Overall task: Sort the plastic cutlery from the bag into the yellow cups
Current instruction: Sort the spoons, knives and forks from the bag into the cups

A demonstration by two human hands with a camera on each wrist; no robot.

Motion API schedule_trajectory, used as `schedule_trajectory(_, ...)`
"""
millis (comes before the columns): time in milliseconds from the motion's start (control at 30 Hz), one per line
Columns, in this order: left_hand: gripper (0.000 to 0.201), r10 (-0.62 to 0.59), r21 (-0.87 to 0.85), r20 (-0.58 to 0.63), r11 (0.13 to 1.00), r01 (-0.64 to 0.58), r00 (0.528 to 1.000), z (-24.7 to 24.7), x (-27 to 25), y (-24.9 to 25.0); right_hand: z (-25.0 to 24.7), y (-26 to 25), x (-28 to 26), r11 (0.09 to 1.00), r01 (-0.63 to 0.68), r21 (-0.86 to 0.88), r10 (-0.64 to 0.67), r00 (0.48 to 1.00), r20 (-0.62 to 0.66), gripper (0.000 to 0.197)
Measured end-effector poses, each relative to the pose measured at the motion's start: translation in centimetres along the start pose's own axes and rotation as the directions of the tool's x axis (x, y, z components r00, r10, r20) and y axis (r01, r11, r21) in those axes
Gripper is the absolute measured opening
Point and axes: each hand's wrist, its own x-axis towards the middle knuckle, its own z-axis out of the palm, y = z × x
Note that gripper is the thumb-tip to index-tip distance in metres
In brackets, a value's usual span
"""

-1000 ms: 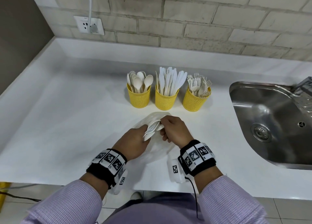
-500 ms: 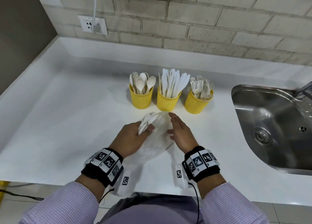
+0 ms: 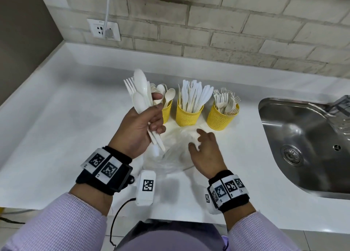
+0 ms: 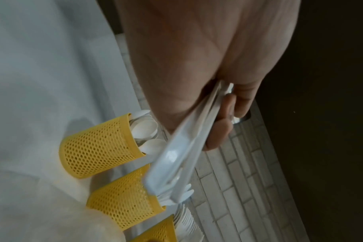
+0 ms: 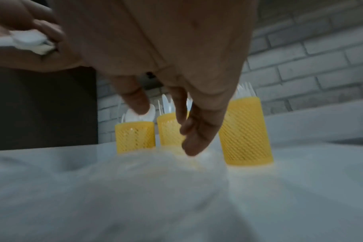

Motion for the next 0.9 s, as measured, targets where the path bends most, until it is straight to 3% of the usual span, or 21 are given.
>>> schedule_trajectory(67, 0.023, -0.020, 0.034, 0.064, 0.999, 0.018, 0.998, 0.4, -0.1, -0.1, -1.0, -1.8, -0.3, 0.992, 0.073, 0.106, -0.059, 0.990, -0.127, 0.042)
schedule_trajectory(100, 0.022, -0.028, 0.040, 0.098, 0.999, 0.024, 0.995, 0.6, -0.1, -0.3, -1.5, -2.8, -0.4, 0.975, 0.083, 0.206, -0.063, 0.993, -0.102, 0.037)
schedule_trajectory(167, 0.021, -0.030, 0.038, 0.159, 0.999, 0.024, 0.987, 1.1, -0.1, -0.6, -2.5, -4.8, -0.7, 0.873, -0.029, 0.486, -0.043, 0.990, 0.135, 0.042)
schedule_trajectory(233, 0.021, -0.026, 0.053, 0.213, 0.998, 0.015, 0.977, 1.8, 0.0, -0.9, -2.8, -5.9, -1.1, 0.718, -0.253, 0.649, -0.091, 0.890, 0.447, 0.047)
schedule_trajectory(300, 0.023, -0.033, 0.127, 0.241, 0.992, 0.002, 0.970, 2.5, 0.0, -1.1, -2.6, -6.5, -1.8, 0.634, -0.351, 0.689, -0.188, 0.794, 0.578, 0.038)
schedule_trajectory(333, 0.025, -0.035, 0.177, 0.240, 0.984, -0.009, 0.970, 2.8, 0.0, -1.2, -2.6, -6.6, -2.0, 0.610, -0.359, 0.707, -0.221, 0.780, 0.586, 0.028)
schedule_trajectory(433, 0.026, -0.028, 0.347, 0.225, 0.936, -0.054, 0.974, 3.6, -0.1, -1.5, -2.7, -6.7, -2.2, 0.576, -0.363, 0.732, -0.223, 0.792, 0.568, 0.012)
schedule_trajectory(533, 0.023, -0.027, 0.625, 0.206, 0.773, -0.111, 0.978, 4.2, -0.2, -1.9, -2.7, -6.6, -2.1, 0.586, -0.348, 0.731, -0.179, 0.825, 0.536, 0.007)
schedule_trajectory(600, 0.020, -0.068, 0.686, 0.191, 0.723, -0.084, 0.979, 4.3, -0.3, -2.4, -2.7, -6.3, -2.0, 0.544, -0.345, 0.765, -0.159, 0.852, 0.498, 0.006)
schedule_trajectory(733, 0.020, -0.138, 0.680, 0.165, 0.733, -0.011, 0.976, 4.8, -0.6, -3.4, -3.2, -5.9, -1.9, 0.464, -0.355, 0.812, -0.140, 0.875, 0.463, 0.017)
schedule_trajectory(900, 0.023, -0.134, 0.635, 0.212, 0.772, -0.032, 0.968, 5.5, -0.4, -4.1, -4.0, -5.1, -1.6, 0.509, -0.332, 0.794, -0.109, 0.890, 0.442, 0.009)
